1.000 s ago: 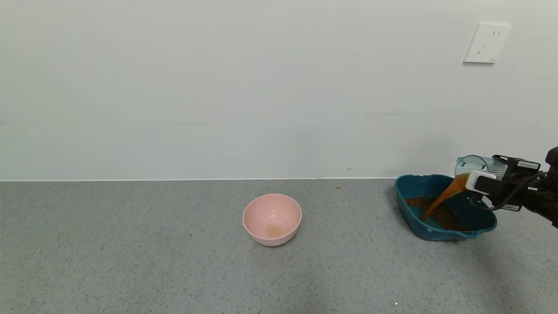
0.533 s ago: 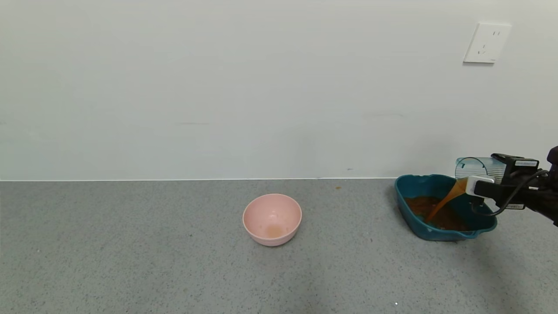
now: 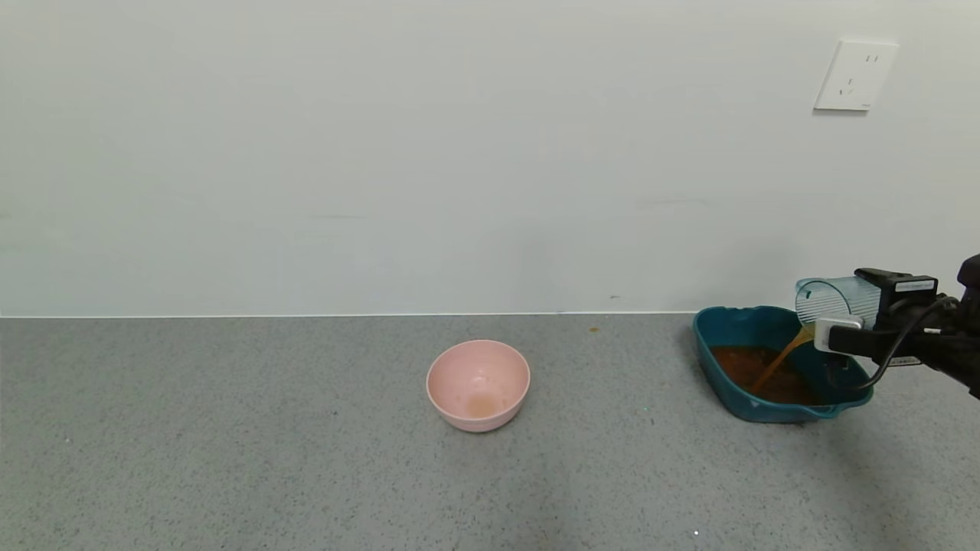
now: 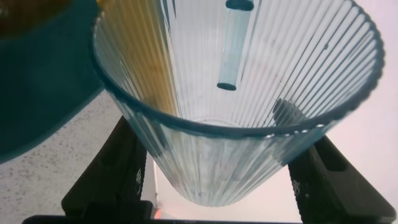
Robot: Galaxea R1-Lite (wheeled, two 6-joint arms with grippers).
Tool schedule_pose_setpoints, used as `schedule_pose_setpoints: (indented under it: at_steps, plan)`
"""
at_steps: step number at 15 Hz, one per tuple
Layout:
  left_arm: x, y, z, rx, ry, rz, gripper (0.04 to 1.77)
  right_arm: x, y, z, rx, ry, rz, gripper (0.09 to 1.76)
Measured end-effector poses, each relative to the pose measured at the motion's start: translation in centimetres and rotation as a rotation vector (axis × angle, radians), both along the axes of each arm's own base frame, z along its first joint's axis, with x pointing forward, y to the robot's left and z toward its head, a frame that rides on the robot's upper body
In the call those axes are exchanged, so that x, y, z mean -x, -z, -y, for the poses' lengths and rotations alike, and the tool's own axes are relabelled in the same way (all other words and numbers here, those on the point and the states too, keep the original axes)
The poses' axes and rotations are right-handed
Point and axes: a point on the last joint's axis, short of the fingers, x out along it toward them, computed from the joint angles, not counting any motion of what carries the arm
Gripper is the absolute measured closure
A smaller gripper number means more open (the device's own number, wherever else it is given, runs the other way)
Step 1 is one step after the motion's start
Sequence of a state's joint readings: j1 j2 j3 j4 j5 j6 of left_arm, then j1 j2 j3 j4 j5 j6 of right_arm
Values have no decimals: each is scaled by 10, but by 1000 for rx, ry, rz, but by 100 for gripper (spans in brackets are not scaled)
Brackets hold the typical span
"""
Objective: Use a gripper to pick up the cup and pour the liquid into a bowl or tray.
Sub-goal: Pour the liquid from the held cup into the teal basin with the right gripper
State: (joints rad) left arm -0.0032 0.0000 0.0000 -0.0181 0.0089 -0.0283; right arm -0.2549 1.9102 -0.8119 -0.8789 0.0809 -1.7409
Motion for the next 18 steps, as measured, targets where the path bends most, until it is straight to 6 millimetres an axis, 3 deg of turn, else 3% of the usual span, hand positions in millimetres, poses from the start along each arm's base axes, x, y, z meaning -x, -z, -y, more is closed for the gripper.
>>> schedule_pose_setpoints:
  at_steps: [5, 18]
  plan:
    - [0, 0, 0, 0, 0, 0, 9, 0, 0, -1, 104, -27, -18, 52]
    - [0, 0, 0, 0, 0, 0, 9, -4, -2, -14, 186, -29, 1, 52]
